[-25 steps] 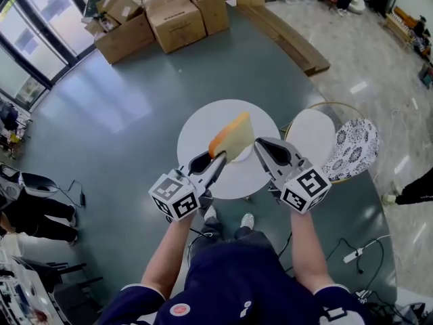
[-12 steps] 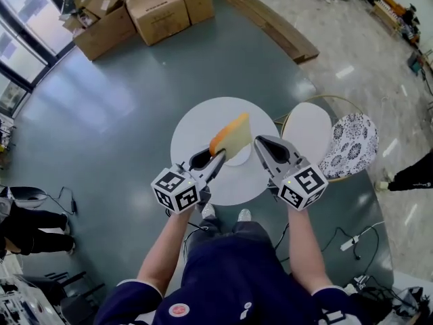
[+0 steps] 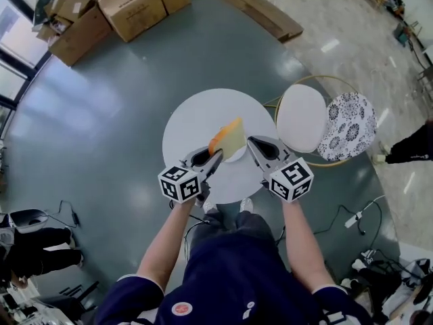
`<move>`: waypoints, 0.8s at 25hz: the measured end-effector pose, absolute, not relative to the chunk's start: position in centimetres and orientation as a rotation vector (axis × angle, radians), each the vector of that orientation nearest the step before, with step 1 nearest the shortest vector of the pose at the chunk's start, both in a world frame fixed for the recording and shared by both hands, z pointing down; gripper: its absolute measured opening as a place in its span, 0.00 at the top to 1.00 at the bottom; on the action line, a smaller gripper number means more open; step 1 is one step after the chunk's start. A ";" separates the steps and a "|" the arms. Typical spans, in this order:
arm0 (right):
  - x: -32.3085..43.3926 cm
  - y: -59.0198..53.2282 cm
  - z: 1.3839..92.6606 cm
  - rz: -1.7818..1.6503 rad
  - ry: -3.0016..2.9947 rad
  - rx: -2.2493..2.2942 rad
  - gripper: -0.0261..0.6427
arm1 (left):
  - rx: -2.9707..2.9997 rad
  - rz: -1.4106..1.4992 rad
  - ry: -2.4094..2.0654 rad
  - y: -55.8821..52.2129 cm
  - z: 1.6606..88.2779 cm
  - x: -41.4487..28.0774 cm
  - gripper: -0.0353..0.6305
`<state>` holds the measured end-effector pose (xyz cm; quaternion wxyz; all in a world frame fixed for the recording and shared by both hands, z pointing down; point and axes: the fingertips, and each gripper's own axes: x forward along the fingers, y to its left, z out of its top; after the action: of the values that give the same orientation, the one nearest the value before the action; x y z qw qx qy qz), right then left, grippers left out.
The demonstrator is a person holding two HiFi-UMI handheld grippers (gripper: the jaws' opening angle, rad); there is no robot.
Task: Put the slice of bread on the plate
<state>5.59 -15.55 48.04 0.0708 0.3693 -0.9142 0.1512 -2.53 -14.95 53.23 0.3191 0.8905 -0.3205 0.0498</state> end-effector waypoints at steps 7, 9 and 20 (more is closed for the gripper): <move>6.3 -15.8 52.2 0.563 -2.664 1.130 0.95 | 2.208 0.135 -0.748 -16.3 59.3 -1.4 0.81; 6.1 -15.7 52.6 0.579 -2.656 1.122 0.95 | 2.157 0.132 -0.718 -16.6 61.0 -1.1 0.80; 4.1 -16.7 54.3 0.627 -2.636 1.078 0.95 | 1.942 0.107 -0.736 -18.1 66.9 -2.6 0.80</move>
<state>4.09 -16.68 54.29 0.1127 0.3673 -0.8982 0.2137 -2.61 -18.07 66.91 0.5065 0.8052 -0.3051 0.0445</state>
